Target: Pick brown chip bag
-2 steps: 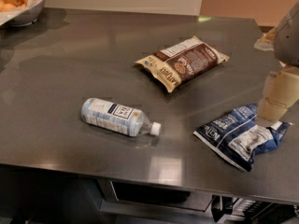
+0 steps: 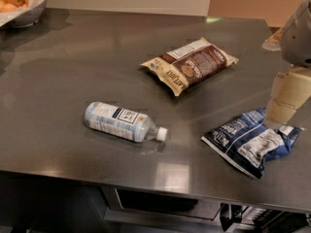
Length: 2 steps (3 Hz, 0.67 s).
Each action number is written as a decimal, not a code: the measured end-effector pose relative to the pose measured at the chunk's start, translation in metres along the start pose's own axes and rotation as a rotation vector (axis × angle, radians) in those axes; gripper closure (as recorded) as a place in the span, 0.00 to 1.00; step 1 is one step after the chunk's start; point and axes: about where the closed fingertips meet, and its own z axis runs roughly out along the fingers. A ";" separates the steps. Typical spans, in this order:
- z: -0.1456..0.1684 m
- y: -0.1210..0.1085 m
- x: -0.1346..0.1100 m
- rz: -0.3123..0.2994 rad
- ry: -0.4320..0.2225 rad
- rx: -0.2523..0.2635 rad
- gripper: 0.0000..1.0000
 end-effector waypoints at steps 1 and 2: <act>0.017 -0.023 0.005 -0.069 0.033 -0.017 0.00; 0.037 -0.058 0.010 -0.161 0.052 -0.011 0.00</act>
Offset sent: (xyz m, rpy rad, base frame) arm 0.1133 -0.0406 -0.0396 -0.1590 0.0037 0.2671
